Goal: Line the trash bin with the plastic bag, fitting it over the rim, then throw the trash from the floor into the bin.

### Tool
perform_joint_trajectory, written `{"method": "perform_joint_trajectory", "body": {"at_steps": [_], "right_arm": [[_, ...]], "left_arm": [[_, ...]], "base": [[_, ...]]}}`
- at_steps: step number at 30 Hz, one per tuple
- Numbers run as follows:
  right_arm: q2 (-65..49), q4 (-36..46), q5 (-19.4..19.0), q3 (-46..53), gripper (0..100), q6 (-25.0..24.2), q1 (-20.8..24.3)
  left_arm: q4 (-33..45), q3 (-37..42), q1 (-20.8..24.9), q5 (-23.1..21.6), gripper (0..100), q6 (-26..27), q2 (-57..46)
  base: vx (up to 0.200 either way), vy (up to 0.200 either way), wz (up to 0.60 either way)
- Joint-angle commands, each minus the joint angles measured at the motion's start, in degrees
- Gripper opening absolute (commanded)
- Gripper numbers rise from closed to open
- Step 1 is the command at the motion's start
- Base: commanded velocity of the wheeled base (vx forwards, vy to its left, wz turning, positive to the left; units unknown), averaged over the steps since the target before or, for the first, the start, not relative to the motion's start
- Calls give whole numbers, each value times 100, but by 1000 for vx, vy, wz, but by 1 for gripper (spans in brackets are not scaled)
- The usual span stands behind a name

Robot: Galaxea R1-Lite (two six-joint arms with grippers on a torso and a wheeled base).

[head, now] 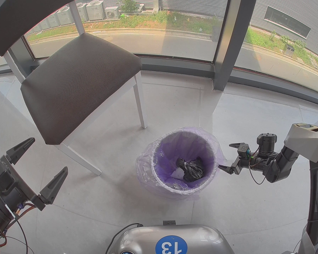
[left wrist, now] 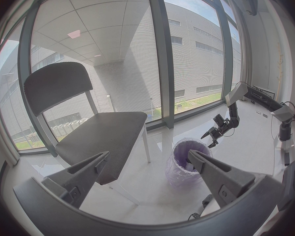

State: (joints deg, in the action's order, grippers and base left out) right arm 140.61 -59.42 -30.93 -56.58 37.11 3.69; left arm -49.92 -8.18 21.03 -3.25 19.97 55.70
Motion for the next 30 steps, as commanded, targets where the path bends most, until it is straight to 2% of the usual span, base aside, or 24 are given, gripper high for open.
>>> {"method": "perform_joint_trajectory", "body": {"at_steps": [1, 8, 13, 18, 22, 30], "right_arm": [[186, -17, -1, -143, 100, -19, 0], [564, -17, -1, -539, 100, -63, -106], [1118, -17, 17, -1040, 100, -63, 17], [1206, 18, 17, -1215, 100, -195, 123], [1021, -61, 8, -846, 100, -178, 70], [-684, -149, -124, 683, 100, -169, -202]], "left_arm": [[0, 1, -2, 0, 100, -2, 29], [17, 36, -2, 0, 100, -2, 213], [17, 71, -2, 0, 100, 7, 266], [-18, 97, -2, 0, 100, 7, 442], [-62, 124, -2, 0, 100, -10, 477], [-88, 88, -2, 0, 100, -10, 248]], "base": [[0, 0, 0], [0, 0, 0], [0, 0, 0], [0, 0, 0], [0, 0, 0], [0, 0, 0]]}}
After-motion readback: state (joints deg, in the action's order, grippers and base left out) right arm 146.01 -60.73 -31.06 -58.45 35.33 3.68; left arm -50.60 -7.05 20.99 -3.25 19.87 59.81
